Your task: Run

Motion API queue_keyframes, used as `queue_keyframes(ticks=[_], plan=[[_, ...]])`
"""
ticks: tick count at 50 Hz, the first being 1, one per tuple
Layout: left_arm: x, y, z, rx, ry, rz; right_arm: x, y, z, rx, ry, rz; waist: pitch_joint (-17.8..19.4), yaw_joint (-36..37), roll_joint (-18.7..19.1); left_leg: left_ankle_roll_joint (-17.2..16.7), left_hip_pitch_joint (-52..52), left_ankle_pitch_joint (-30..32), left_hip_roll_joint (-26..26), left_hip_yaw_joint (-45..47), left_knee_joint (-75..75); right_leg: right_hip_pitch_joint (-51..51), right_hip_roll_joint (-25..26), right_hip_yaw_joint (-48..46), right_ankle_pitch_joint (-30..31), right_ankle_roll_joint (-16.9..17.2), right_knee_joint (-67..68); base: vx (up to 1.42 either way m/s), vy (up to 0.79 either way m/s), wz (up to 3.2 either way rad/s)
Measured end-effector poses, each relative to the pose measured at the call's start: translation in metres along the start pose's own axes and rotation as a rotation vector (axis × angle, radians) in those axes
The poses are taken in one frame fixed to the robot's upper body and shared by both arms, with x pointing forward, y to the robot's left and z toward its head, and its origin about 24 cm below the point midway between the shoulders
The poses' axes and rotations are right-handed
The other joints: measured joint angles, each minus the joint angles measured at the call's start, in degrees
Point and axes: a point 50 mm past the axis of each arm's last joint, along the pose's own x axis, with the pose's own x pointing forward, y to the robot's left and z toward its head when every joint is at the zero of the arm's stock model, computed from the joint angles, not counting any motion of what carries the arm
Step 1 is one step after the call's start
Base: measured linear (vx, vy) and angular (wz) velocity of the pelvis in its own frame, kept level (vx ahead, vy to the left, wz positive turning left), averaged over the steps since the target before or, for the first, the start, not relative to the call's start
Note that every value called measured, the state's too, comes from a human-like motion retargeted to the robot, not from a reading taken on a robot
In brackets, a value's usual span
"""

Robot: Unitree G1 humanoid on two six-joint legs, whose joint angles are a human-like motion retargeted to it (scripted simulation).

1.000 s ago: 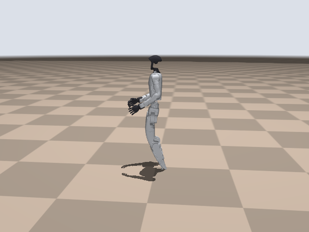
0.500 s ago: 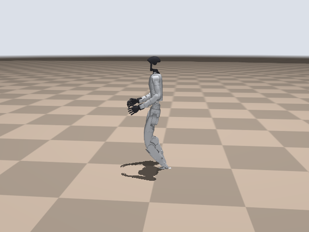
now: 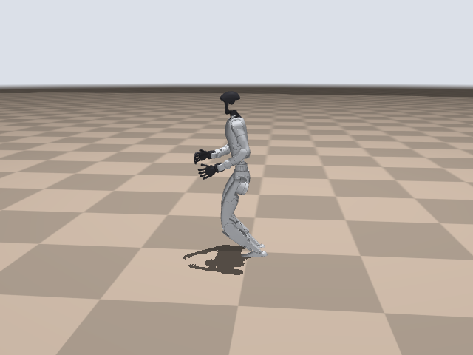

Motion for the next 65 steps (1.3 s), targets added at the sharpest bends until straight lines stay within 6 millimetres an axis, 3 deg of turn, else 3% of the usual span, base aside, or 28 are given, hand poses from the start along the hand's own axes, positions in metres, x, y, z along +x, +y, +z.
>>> queue_keyframes(ticks=[3,6,8,10,12,14,16,19,20,23,25,27,30,33,35,38,40,43,45,47,50,53,55,58,61,63,65], plan=[[0.019,-0.011,0.029,-0.009,-0.123,-0.033,-0.012,0.002,-0.006,0.046,0.033,-0.034,-1.9,-5.07,-4.19,1.37,-3.18,0.0,-4.12,2.06,-0.9,-9.9,-6.72,0.74,0.0,-0.1,15.2,0.33,0.05,0.76],[0.04,-0.027,0.078,-0.009,-0.303,-0.121,-0.027,-0.005,-0.006,0.071,0.048,-0.058,-3.68,-12.76,-7.73,1.2,-1.59,0.0,-8.59,2.37,-3.99,-18.66,-10.95,4.04,1.74,1.73,27.11,0.58,-0.02,0.91],[0.047,-0.038,0.112,-0.011,-0.428,-0.19,-0.039,-0.014,-0.003,0.069,0.052,-0.06,-3.94,-15.73,-5.64,-0.66,1.43,0.0,-6.87,0.77,-4.55,-22.51,-7.45,4.59,4.87,2.1,27.02,0.73,-0.08,-0.4],[0.047,-0.048,0.141,-0.014,-0.539,-0.247,-0.05,-0.022,-0.002,0.051,0.066,-0.061,-3.27,-17.11,-0.81,-4.11,5.03,2.73,-1.61,-0.85,-4.15,-24.3,-0.75,3.2,8.48,1.85,21.67,0.81,-0.11,-1.01],[0.044,-0.054,0.158,-0.015,-0.616,-0.281,-0.059,-0.028,-0.004,0.035,0.092,-0.069,-2.84,-18.11,2.91,-7.82,7.22,9.33,3.52,-1.19,-2.42,-24.92,4.81,2.39,11.55,1.9,14.46,0.84,-0.13,-0.85],[0.042,-0.059,0.162,-0.02,-0.642,-0.307,-0.066,-0.032,-0.009,0.03,0.129,-0.08,-2.57,-17.93,4.98,-9.85,7.36,15.28,7.26,-1.05,2.6,-24.41,8.67,2.28,13.25,1.69,8.72,0.81,-0.14,-0.66],[0.041,-0.06,0.153,-0.021,-0.612,-0.312,-0.071,-0.032,-0.014,0.037,0.162,-0.091,-2.71,-16.7,5.51,-9.59,6.17,17.91,9.83,-0.4,10.96,-23.57,10.54,1.95,12.17,0.34,7.93,0.8,-0.13,-0.58],[0.04,-0.05,0.121,0.014,-0.485,-0.256,-0.069,-0.035,-0.02,0.006,0.185,-0.114,-2.64,-12.94,5.03,-6.27,1.97,16.41,13.58,0.89,26.5,-20.93,11.46,0.77,4.92,-3.46,12.71,0.85,-0.13,-0.48],[0.039,-0.044,0.107,0.04,-0.427,-0.223,-0.064,-0.039,-0.021,-0.024,0.185,-0.127,-2.02,-11.27,4.98,-4.66,-0.03,14.8,15.17,1.0,31.83,-19.54,11.8,0.12,1.68,-4.82,14.4,0.87,-0.12,-0.51],[0.027,-0.016,0.058,0.097,-0.233,-0.06,-0.027,-0.043,-0.014,-0.124,0.102,-0.157,-1.1,-4.31,6.16,0.15,-11.05,9.02,20.28,0.63,40.79,-15.36,15.38,-0.39,0.0,-6.53,12.19,0.9,-0.09,-0.59],[0.005,0.001,0.032,0.069,-0.124,0.022,-0.007,-0.044,0.001,-0.128,0.016,-0.174,-1.49,-0.79,3.86,2.63,-17.06,6.86,17.12,1.68,38.7,-9.68,12.39,-0.06,0.23,-5.31,10.97,1.04,-0.03,0.09],[-0.019,0.016,0.018,0.016,-0.064,0.08,0.003,-0.042,0.018,-0.081,-0.066,-0.181,-2.07,2.13,0.7,3.42,-20.1,6.45,11.8,3.91,29.37,-3.26,9.63,1.85,6.87,-1.28,6.73,1.09,0.01,0.36],[-0.051,0.032,0.006,-0.056,-0.009,0.151,0.009,-0.033,0.038,-0.001,-0.159,-0.155,-3.71,5.68,-2.44,1.99,-21.17,6.75,4.97,6.66,9.73,4.02,6.2,3.06,20.65,5.73,1.3,1.09,0.03,0.32],[-0.066,0.038,0.001,-0.121,0.018,0.198,0.013,-0.023,0.052,0.034,-0.222,-0.081,-4.58,5.39,-4.87,0.64,-18.91,8.39,-3.08,6.98,-8.2,6.93,2.57,2.97,29.92,11.01,3.59,1.05,0.02,0.69],[-0.067,0.035,-0.001,-0.153,0.023,0.206,0.013,-0.016,0.056,0.052,-0.243,-0.04,-4.95,4.31,-5.52,1.99,-19.18,6.83,-5.71,6.28,-7.89,6.75,1.21,2.52,30.74,11.91,10.08,1.01,-0.03,0.48],[-0.055,0.028,0.005,-0.159,-0.019,0.203,0.008,-0.004,0.05,0.081,-0.212,-0.014,-4.48,0.89,-6.6,6.71,-19.24,0.78,-7.4,5.75,3.42,3.91,-2.48,1.62,27.26,9.92,24.7,1.02,-0.07,0.31],[-0.03,0.021,0.018,-0.137,-0.089,0.205,0.003,0.003,0.033,0.071,-0.132,-0.03,-4.12,-3.75,-8.84,7.16,-19.77,0.0,-9.37,5.42,6.63,-2.72,-7.65,0.86,23.46,6.69,34.49,0.97,-0.15,0.99],[0.018,-0.002,0.058,-0.161,-0.25,0.144,-0.014,0.004,0.006,0.067,-0.008,-0.057,-5.32,-10.62,-10.09,7.16,-14.72,0.0,-13.26,4.6,2.53,-15.48,-12.66,3.86,18.38,3.6,40.24,1.11,-0.09,0.69],[0.031,-0.017,0.091,-0.192,-0.376,0.057,-0.035,-0.002,-0.002,0.093,0.046,-0.067,-4.82,-12.92,-7.38,5.52,-6.65,0.0,-11.94,2.93,0.11,-20.44,-10.27,4.57,16.18,1.94,37.8,1.26,-0.07,-0.7],[0.03,-0.026,0.121,-0.207,-0.496,-0.035,-0.053,-0.011,-0.003,0.117,0.07,-0.092,-3.69,-14.24,-2.67,0.6,1.73,2.54,-5.92,1.49,-1.24,-22.9,-4.36,2.31,16.35,0.65,29.84,1.33,-0.13,-1.23],[0.02,-0.036,0.143,-0.221,-0.606,-0.149,-0.073,-0.019,-0.005,0.146,0.111,-0.135,-3.46,-16.32,2.7,-7.35,10.27,15.06,1.81,1.16,-3.67,-24.92,2.47,-0.81,18.63,0.92,12.88,1.34,-0.12,-1.01],[0.012,-0.043,0.135,-0.207,-0.585,-0.224,-0.083,-0.022,-0.008,0.18,0.143,-0.175,-3.8,-15.12,6.24,-11.41,12.82,24.79,8.79,2.33,1.58,-23.85,7.66,-4.19,21.98,2.33,-4.26,1.29,-0.1,-0.95],[0.009,-0.043,0.119,-0.202,-0.517,-0.234,-0.083,-0.023,-0.007,0.188,0.139,-0.194,-4.11,-13.7,6.68,-10.21,12.9,25.34,12.06,4.27,9.35,-24.35,7.93,-6.07,21.97,1.82,-4.83,1.25,-0.07,-0.68],[0.003,-0.033,0.077,-0.173,-0.326,-0.178,-0.071,-0.031,-0.002,0.147,0.097,-0.216,-4.09,-10.56,6.1,-5.53,10.78,19.7,17.83,6.45,24.71,-23.04,7.4,-7.77,14.55,-3.52,4.6,1.28,-0.06,-0.45],[-0.011,-0.01,0.03,-0.118,-0.119,-0.028,-0.042,-0.043,0.006,0.035,0.024,-0.251,-1.46,-6.56,5.01,-0.73,3.87,12.2,21.58,5.74,37.59,-18.67,7.88,-7.96,2.93,-8.68,14.39,1.28,-0.08,-0.27],[-0.024,0.007,0.012,-0.109,-0.043,0.078,-0.015,-0.046,0.018,-0.018,-0.058,-0.266,-0.8,-3.37,3.87,1.85,-4.84,9.35,21.72,5.21,40.29,-13.85,7.79,-7.57,0.37,-9.39,14.32,1.27,-0.07,-0.37],[-0.041,0.02,0.006,-0.134,-0.017,0.149,0.002,-0.045,0.032,-0.013,-0.137,-0.266,-1.55,-0.2,1.58,3.11,-12.57,8.85,18.64,5.97,36.26,-7.77,6.63,-6.14,2.93,-7.27,10.86,1.31,-0.02,-0.39]])
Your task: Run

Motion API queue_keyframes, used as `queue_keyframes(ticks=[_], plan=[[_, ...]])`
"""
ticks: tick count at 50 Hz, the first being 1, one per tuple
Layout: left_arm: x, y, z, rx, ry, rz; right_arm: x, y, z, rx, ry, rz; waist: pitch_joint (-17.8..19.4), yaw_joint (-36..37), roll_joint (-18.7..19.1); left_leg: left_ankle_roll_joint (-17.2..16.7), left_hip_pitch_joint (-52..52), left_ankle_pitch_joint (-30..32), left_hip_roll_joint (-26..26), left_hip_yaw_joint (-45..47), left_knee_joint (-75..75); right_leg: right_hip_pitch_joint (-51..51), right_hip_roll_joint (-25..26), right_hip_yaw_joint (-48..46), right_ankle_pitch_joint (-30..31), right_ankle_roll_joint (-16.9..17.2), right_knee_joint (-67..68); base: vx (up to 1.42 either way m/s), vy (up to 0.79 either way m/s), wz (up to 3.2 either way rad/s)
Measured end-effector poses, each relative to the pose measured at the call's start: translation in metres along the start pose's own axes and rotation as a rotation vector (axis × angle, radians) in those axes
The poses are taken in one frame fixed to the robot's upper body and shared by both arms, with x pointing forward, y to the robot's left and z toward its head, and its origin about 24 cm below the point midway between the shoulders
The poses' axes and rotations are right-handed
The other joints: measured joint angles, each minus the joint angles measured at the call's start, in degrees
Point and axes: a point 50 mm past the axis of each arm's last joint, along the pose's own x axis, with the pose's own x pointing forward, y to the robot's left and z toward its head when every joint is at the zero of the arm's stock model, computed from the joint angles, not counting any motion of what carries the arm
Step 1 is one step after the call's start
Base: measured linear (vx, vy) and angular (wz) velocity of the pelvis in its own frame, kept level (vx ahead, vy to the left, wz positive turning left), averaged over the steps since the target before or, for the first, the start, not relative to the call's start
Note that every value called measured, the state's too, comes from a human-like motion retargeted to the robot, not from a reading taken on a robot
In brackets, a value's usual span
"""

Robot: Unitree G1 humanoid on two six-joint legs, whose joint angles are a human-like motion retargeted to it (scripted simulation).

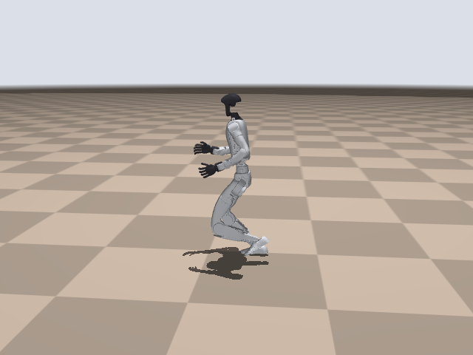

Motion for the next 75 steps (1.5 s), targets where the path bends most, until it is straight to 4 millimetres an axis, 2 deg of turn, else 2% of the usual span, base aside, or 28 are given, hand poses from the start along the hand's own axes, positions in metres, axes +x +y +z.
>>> queue_keyframes(ticks=[2,5,8,10,13,15,17,18,20,22,25,27,30,31,34,37,40,42,45,47,50,52,55,57,60,66,71,75], plan=[[-0.015,0.01,0.003,-0.038,-0.005,0.04,0.005,0.006,0.011,0.052,-0.05,0.008,-1.22,2.84,-2.37,-0.33,-4.13,0.68,-3.91,2.09,-10.07,5.93,-0.64,2.66,7.17,4.42,-4.75,1.33,0.03,-0.41],[-0.031,0.019,0.009,-0.077,-0.026,0.079,0.004,0.015,0.021,0.114,-0.091,0.049,-2.95,5.33,-5.74,-3.9,-5.58,4.26,-11.01,5.45,-31.33,13.18,-4.18,4.43,20.84,11.83,-9.24,1.31,0.06,-0.37],[-0.032,0.02,0.015,-0.11,-0.052,0.104,0.0,0.022,0.024,0.116,-0.1,0.12,-3.71,3.67,-8.84,-7.26,-2.81,10.29,-19.95,7.27,-51.92,15.32,-9.92,4.48,27.39,15.9,-4.95,1.21,0.05,-0.04],[-0.029,0.017,0.017,-0.12,-0.067,0.104,-0.005,0.027,0.022,0.117,-0.089,0.151,-4.08,1.76,-9.52,-6.6,-3.43,10.11,-22.26,7.03,-51.73,15.08,-12.41,4.04,26.66,15.58,1.91,1.15,0.01,-0.24],[-0.014,0.013,0.029,-0.055,-0.13,0.102,-0.013,0.031,0.014,0.1,-0.045,0.171,-3.31,-2.28,-9.94,-0.88,-3.47,3.2,-23.4,6.41,-40.24,12.73,-16.58,4.33,20.45,12.01,15.49,1.14,0.0,-0.51],[0.004,0.01,0.04,0.037,-0.194,0.116,-0.02,0.034,0.001,0.069,0.018,0.166,-1.64,-5.26,-10.2,2.85,-2.78,-3.7,-23.02,6.59,-31.02,9.15,-18.68,5.2,16.23,9.11,23.8,1.11,-0.02,-0.6],[0.035,0.0,0.055,0.127,-0.282,0.14,-0.024,0.034,-0.013,0.025,0.074,0.145,-0.12,-7.93,-9.91,4.01,-0.53,-8.53,-22.09,6.43,-27.95,1.92,-19.01,6.43,13.23,6.54,27.67,1.07,-0.04,-0.47],[0.046,-0.006,0.062,0.141,-0.319,0.138,-0.03,0.034,-0.019,0.02,0.105,0.143,-0.39,-9.76,-9.81,3.92,1.31,-8.77,-22.44,6.16,-29.0,-1.74,-19.56,6.76,11.97,5.77,27.73,1.08,-0.06,-0.32],[0.058,-0.018,0.079,0.139,-0.396,0.12,-0.042,0.029,-0.026,0.029,0.15,0.141,-1.02,-12.73,-8.57,2.27,6.61,-8.85,-22.51,4.69,-31.77,-7.53,-18.61,6.99,10.37,4.91,24.62,1.13,-0.09,-0.55],[0.06,-0.029,0.095,0.114,-0.47,0.082,-0.054,0.021,-0.026,0.051,0.175,0.121,-0.76,-14.23,-5.17,-1.63,13.78,-5.96,-19.13,2.95,-34.4,-10.01,-14.19,5.56,11.24,4.75,16.56,1.19,-0.12,-1.03],[0.054,-0.041,0.109,0.067,-0.549,0.025,-0.068,0.012,-0.027,0.082,0.218,0.078,-1.01,-16.08,-0.82,-7.67,21.8,3.67,-13.42,1.88,-36.94,-11.53,-7.93,3.17,15.3,6.29,0.75,1.18,-0.14,-1.06],[0.048,-0.047,0.109,0.044,-0.561,-0.022,-0.077,0.011,-0.03,0.106,0.255,0.053,-1.18,-15.63,1.9,-10.58,24.29,10.03,-8.65,2.1,-34.79,-10.7,-3.8,1.0,19.27,8.22,-11.15,1.13,-0.14,-1.21],[0.041,-0.053,0.106,0.028,-0.548,-0.091,-0.082,0.008,-0.031,0.133,0.276,0.023,-0.92,-13.28,5.23,-11.22,25.36,13.68,-1.24,2.68,-25.31,-8.18,1.04,-2.36,24.44,9.37,-22.64,1.08,-0.11,-1.16],[0.039,-0.053,0.1,0.028,-0.524,-0.09,-0.082,0.009,-0.031,0.13,0.277,0.026,-1.08,-12.56,5.36,-10.15,25.34,12.83,0.55,3.41,-20.74,-8.81,1.0,-2.95,23.34,8.43,-19.95,1.05,-0.06,-0.94],[0.035,-0.046,0.08,0.064,-0.428,-0.073,-0.072,0.003,-0.032,0.053,0.252,0.032,-0.19,-9.52,5.14,-7.29,23.41,7.94,4.63,3.11,-6.96,-7.98,1.07,-3.59,15.28,3.81,-10.35,1.05,-0.07,-0.71],[0.03,-0.032,0.052,0.126,-0.29,0.001,-0.049,-0.003,-0.035,-0.083,0.207,0.039,2.4,-6.23,4.25,-4.09,17.84,1.04,5.9,1.28,1.95,-5.51,1.26,-2.77,5.38,0.31,-0.39,1.0,-0.06,-0.55],[0.024,-0.018,0.035,0.127,-0.192,0.058,-0.017,0.003,-0.029,-0.124,0.114,0.05,3.05,-3.31,1.73,-0.95,8.21,-1.86,3.82,1.95,-1.07,0.08,-0.19,-1.32,3.21,0.76,-0.22,0.95,-0.05,-0.62],[0.015,-0.011,0.03,0.098,-0.16,0.073,-0.009,0.012,-0.019,-0.058,0.069,0.071,1.82,-1.44,0.04,-1.32,4.3,-0.93,1.49,4.22,-10.16,4.24,-1.35,-0.35,7.33,2.82,-3.15,0.91,0.0,-0.82],[0.003,-0.004,0.027,0.069,-0.145,0.09,-0.009,0.025,-0.006,0.063,0.03,0.118,-0.25,-0.72,-2.89,-5.34,2.76,4.31,-4.26,8.09,-29.02,8.85,-3.61,1.7,16.9,8.21,-6.39,0.83,0.03,-0.66],[0.0,-0.001,0.028,0.071,-0.152,0.102,-0.01,0.03,0.001,0.1,0.005,0.163,-1.4,-2.11,-4.97,-8.66,3.38,10.62,-9.29,9.87,-41.42,9.66,-7.04,1.94,20.63,10.68,-5.4,0.73,0.05,-0.46],[0.002,0.002,0.031,0.098,-0.17,0.134,-0.009,0.035,0.01,0.107,-0.037,0.212,-2.36,-5.16,-7.3,-10.54,4.72,17.02,-15.31,9.81,-51.21,8.95,-10.98,2.88,19.95,11.36,-0.53,0.65,0.05,-0.56],[0.004,0.004,0.031,0.143,-0.172,0.152,-0.012,0.036,0.009,0.092,-0.034,0.223,-2.44,-7.38,-7.83,-8.84,4.04,14.55,-15.76,9.41,-46.79,8.02,-12.05,3.76,15.76,10.02,4.38,0.56,0.06,-0.73],[0.018,0.011,0.034,0.279,-0.197,0.201,-0.014,0.037,-0.001,0.03,0.003,0.229,-1.58,-10.73,-7.71,-4.72,5.02,5.85,-15.33,9.1,-40.67,5.88,-12.02,5.3,10.1,8.16,9.31,0.55,0.09,-0.79],[0.035,0.01,0.035,0.35,-0.211,0.215,-0.017,0.039,-0.015,-0.014,0.059,0.233,-0.24,-12.03,-6.58,-3.83,7.53,2.86,-14.33,9.37,-40.19,4.66,-10.46,6.02,8.87,7.16,7.71,0.5,0.1,-0.73],[0.049,0.004,0.033,0.375,-0.206,0.194,-0.028,0.039,-0.035,-0.043,0.156,0.239,0.65,-13.63,-4.86,-4.3,12.49,2.61,-14.13,8.76,-43.72,4.51,-7.88,7.02,9.28,6.85,-0.45,0.45,0.09,-0.54],[0.058,-0.008,0.025,0.4,-0.176,0.093,-0.05,0.03,-0.062,-0.093,0.292,0.206,1.26,-13.03,-2.58,-4.93,21.2,2.77,-13.84,7.27,-51.14,10.19,-4.24,7.66,13.2,8.55,-16.85,0.36,0.07,-0.52],[0.056,-0.006,0.003,0.436,-0.079,0.064,-0.065,0.019,-0.087,-0.179,0.41,0.167,2.4,-10.66,-2.42,-5.12,25.48,0.52,-13.31,7.31,-52.02,15.59,-4.13,6.11,12.06,8.9,-21.49,0.22,0.04,-0.53],[0.049,0.006,-0.029,0.482,0.072,0.078,-0.079,0.007,-0.113,-0.265,0.535,0.137,3.06,-8.78,-2.28,-5.43,28.33,-0.16,-12.79,7.51,-53.3,19.38,-3.7,5.28,12.14,9.68,-25.5,0.16,0.02,-0.41]])
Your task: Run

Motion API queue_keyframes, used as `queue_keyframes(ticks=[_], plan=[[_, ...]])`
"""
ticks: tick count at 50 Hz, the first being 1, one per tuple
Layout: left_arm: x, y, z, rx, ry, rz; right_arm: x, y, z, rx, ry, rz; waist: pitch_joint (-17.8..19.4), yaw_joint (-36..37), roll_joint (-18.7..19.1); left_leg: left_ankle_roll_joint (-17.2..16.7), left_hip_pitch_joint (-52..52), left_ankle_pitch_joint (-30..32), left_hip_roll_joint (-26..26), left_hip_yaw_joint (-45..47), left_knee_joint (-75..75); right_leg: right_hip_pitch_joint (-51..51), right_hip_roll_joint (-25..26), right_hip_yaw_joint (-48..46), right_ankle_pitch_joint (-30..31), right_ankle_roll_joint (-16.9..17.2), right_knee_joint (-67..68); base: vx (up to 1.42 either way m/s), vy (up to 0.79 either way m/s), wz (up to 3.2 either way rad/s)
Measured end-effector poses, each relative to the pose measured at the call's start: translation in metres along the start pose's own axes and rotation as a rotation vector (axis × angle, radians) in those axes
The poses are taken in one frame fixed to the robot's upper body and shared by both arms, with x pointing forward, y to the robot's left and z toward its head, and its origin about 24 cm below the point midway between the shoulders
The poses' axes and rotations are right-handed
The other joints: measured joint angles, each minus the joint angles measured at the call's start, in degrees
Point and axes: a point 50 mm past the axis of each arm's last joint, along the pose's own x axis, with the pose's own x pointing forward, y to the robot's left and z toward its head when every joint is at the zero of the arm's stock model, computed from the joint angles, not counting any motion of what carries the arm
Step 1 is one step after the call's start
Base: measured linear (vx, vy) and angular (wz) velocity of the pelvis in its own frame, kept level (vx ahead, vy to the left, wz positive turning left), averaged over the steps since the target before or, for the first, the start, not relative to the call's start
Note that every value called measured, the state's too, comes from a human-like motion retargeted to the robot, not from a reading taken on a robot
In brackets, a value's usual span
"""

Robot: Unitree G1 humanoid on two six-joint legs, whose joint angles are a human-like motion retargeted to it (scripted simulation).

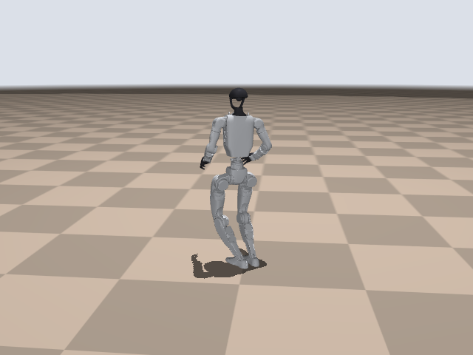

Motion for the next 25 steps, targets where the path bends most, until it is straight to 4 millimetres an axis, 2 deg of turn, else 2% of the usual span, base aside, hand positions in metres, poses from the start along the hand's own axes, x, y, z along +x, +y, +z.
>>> queue_keyframes(ticks=[8,10,12,18,20,22,25], plan=[[-0.034,-0.002,-0.085,0.093,0.398,-0.048,-0.021,0.005,-0.07,-0.089,0.343,0.033,1.02,2.06,-0.22,-0.95,3.61,-0.38,1.25,0.86,-0.24,4.39,-0.2,-1.86,0.28,1.63,-3.02,0.07,-0.01,-0.29],[-0.042,-0.001,-0.101,0.111,0.491,-0.068,-0.026,0.007,-0.085,-0.101,0.427,0.065,0.31,2.61,-0.07,-0.79,4.56,-0.25,0.7,0.71,-2.78,5.75,0.03,-2.25,0.78,2.04,-6.34,0.05,-0.02,-0.22],[-0.055,-0.001,-0.116,0.116,0.575,-0.083,-0.038,0.013,-0.098,-0.107,0.505,0.102,1.09,2.64,-0.26,-1.37,4.96,-0.3,1.3,1.08,-1.35,5.92,-0.38,-2.69,0.39,2.38,-4.76,0.01,-0.03,-0.24],[-0.077,0.0,-0.14,0.109,0.739,-0.117,-0.062,0.029,-0.124,-0.093,0.688,0.206,1.41,3.02,-0.47,-2.08,6.4,0.25,1.14,1.49,-2.93,7.3,-0.74,-3.42,0.46,3.34,-6.62,0.01,-0.04,-0.23],[-0.077,0.003,-0.143,0.105,0.76,-0.124,-0.064,0.032,-0.127,-0.078,0.722,0.228,0.73,3.3,-0.48,-1.85,6.65,0.59,0.43,1.4,-5.21,7.74,-0.56,-3.43,0.9,3.63,-9.24,0.02,-0.03,-0.24],[-0.083,0.0,-0.146,0.097,0.784,-0.135,-0.07,0.037,-0.13,-0.07,0.747,0.247,1.73,3.11,-0.68,-2.52,6.85,0.53,1.19,1.89,-3.06,7.56,-0.93,-3.45,0.28,3.79,-6.78,-0.04,-0.05,-0.28],[-0.082,0.003,-0.147,0.092,0.792,-0.143,-0.064,0.038,-0.129,-0.048,0.757,0.257,0.85,3.41,-0.73,-2.1,6.73,1.02,0.42,1.88,-5.51,7.69,-0.65,-3.25,0.9,4.09,-9.85,0.04,-0.02,-0.24]])
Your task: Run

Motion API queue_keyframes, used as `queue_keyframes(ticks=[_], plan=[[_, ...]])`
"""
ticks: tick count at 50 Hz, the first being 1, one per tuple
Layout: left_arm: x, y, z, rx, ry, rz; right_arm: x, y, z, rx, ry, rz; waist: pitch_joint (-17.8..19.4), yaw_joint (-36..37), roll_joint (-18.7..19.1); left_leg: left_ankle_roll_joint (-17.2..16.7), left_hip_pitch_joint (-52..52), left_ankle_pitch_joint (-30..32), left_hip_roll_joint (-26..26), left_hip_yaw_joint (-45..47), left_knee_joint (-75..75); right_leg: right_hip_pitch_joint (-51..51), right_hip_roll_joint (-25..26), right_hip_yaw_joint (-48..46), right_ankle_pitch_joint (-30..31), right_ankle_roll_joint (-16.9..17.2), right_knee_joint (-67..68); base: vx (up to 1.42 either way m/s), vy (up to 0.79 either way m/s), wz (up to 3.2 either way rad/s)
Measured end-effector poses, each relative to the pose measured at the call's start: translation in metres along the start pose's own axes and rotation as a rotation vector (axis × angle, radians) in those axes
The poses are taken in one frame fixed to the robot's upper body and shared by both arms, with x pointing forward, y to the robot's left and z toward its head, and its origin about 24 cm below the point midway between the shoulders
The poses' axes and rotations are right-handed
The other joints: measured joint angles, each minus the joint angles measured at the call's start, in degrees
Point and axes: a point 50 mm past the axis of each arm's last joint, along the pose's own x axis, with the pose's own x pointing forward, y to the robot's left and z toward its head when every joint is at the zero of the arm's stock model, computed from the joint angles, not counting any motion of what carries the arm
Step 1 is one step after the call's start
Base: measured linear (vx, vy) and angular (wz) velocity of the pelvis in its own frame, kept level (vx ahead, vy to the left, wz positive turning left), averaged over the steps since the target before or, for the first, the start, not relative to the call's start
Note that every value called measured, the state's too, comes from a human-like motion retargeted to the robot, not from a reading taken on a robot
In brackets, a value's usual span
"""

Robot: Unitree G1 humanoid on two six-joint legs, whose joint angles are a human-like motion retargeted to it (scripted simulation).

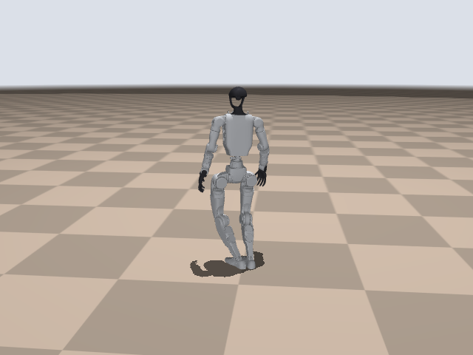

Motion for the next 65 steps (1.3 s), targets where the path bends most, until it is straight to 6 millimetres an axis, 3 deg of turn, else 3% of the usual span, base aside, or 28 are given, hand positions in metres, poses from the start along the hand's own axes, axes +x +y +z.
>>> queue_keyframes(ticks=[3,5,13,20,28,32,35,38,40,43,46,49,52,54,56,58,62,65], plan=[[-0.002,-0.005,-0.007,-0.001,0.019,-0.019,0.0,0.005,-0.001,0.007,0.01,0.018,1.37,-0.38,-0.34,-0.68,0.2,-0.17,1.11,0.72,3.19,-0.44,-0.32,0.32,-0.92,0.14,3.65,-0.06,-0.04,-0.32],[0.0,-0.001,-0.001,0.004,0.006,-0.021,0.003,0.001,0.007,0.019,-0.002,0.019,0.12,-0.1,-0.25,-0.05,-0.32,0.32,0.19,0.66,0.27,-0.52,0.12,0.68,0.08,0.38,-0.18,0.05,0.0,-0.28],[0.002,-0.007,0.011,0.021,-0.039,-0.05,0.005,0.005,0.016,0.03,-0.03,0.042,1.38,-1.0,-1.12,-0.31,-0.94,0.43,1.59,2.21,4.35,-2.51,0.09,2.24,-0.85,0.84,4.5,-0.04,-0.03,-0.38],[0.004,-0.003,0.019,0.042,-0.069,-0.043,0.009,-0.003,0.039,0.049,-0.099,0.026,-0.51,-1.14,-1.65,0.83,-2.91,1.21,0.58,2.97,2.03,-5.02,0.37,3.71,0.06,2.01,2.12,-0.02,-0.01,-0.38],[0.002,-0.005,0.015,0.055,-0.067,-0.042,0.012,-0.004,0.061,0.057,-0.172,0.022,0.19,-1.61,-2.7,1.06,-4.69,1.32,1.59,4.2,5.84,-8.09,0.73,5.58,-0.86,2.95,6.19,-0.05,-0.03,-0.46],[0.003,-0.007,0.024,0.067,-0.104,-0.052,0.012,-0.003,0.072,0.062,-0.207,0.028,-0.02,-1.63,-2.99,1.62,-6.94,1.82,2.34,4.43,8.48,-10.08,1.43,6.78,-0.78,3.29,7.0,-0.03,-0.02,-0.53],[0.004,-0.009,0.055,0.084,-0.218,-0.064,0.011,0.0,0.075,0.064,-0.229,0.042,0.17,-1.39,-3.03,1.71,-10.03,3.8,3.51,2.75,13.19,-11.7,2.65,8.08,-0.64,3.34,8.33,-0.02,-0.03,-0.8],[0.001,-0.008,0.097,0.107,-0.384,-0.061,0.008,0.007,0.071,0.068,-0.237,0.058,1.55,-0.07,-1.87,-1.8,-16.71,9.08,3.87,-6.35,21.6,-13.29,6.21,10.26,0.01,2.73,10.89,-0.03,-0.04,-1.29],[-0.005,-0.008,0.123,0.12,-0.497,-0.058,0.005,0.015,0.063,0.073,-0.23,0.072,2.58,0.44,-1.29,-0.97,-21.11,4.95,3.21,-10.51,26.35,-14.58,7.99,11.34,0.22,2.43,13.55,-0.01,0.01,-1.18],[-0.026,0.001,0.172,0.131,-0.725,-0.026,0.0,0.015,0.056,0.124,-0.231,0.049,0.94,1.48,0.06,0.06,-27.39,2.47,3.9,-12.89,31.06,-17.85,8.21,8.46,0.81,1.24,14.73,0.1,0.06,-1.09],[-0.056,0.01,0.212,0.099,-0.941,0.017,-0.006,0.017,0.042,0.182,-0.211,0.022,-0.47,0.96,-0.44,-0.26,-28.23,4.27,2.25,-12.75,30.36,-21.47,4.49,5.18,2.81,0.88,20.7,0.12,0.08,-1.08],[-0.09,0.026,0.243,0.051,-1.138,0.088,-0.013,0.018,0.03,0.232,-0.197,-0.004,-0.57,-1.11,-2.41,0.48,-25.38,4.22,-1.89,-11.57,26.8,-26.31,-4.01,2.38,7.74,-0.03,33.6,0.11,0.11,-0.99],[-0.128,0.053,0.27,0.033,-1.33,0.214,-0.019,0.014,0.022,0.293,-0.197,-0.043,0.0,-3.64,-4.81,3.09,-21.77,-0.39,-6.62,-10.77,23.33,-32.15,-11.97,2.6,12.3,-1.24,48.38,0.1,0.11,-0.87],[-0.152,0.072,0.281,0.027,-1.428,0.321,-0.023,0.009,0.021,0.333,-0.206,-0.084,0.51,-4.91,-6.32,4.79,-19.7,-3.28,-9.13,-10.45,20.67,-35.77,-14.21,4.34,13.6,-0.79,54.89,0.11,0.09,-0.73],[-0.161,0.081,0.281,-0.007,-1.459,0.386,-0.025,0.008,0.023,0.371,-0.212,-0.12,0.07,-5.49,-6.92,5.1,-18.1,-2.86,-10.29,-10.62,17.75,-38.15,-14.71,4.69,14.1,-0.97,56.85,0.12,0.04,-0.79],[-0.155,0.078,0.272,-0.068,-1.427,0.376,-0.026,0.01,0.028,0.407,-0.226,-0.146,-1.33,-5.81,-6.9,3.13,-16.92,2.37,-9.95,-10.75,14.83,-38.87,-13.94,3.69,14.68,-1.2,54.07,0.13,-0.02,-0.81],[-0.127,0.049,0.242,-0.175,-1.286,0.23,-0.024,0.009,0.052,0.452,-0.299,-0.192,-3.86,-4.36,-6.0,-3.21,-20.09,16.43,-5.77,-10.9,19.18,-36.17,-9.49,0.56,17.39,-1.21,43.01,0.07,-0.07,-0.87],[-0.113,0.029,0.22,-0.183,-1.191,0.119,-0.027,-0.007,0.082,0.462,-0.427,-0.259,-4.15,-0.91,-4.19,-4.27,-25.3,19.62,0.84,-11.23,35.36,-31.98,-4.28,-1.85,14.85,-2.7,37.35,0.01,-0.07,-1.07]])
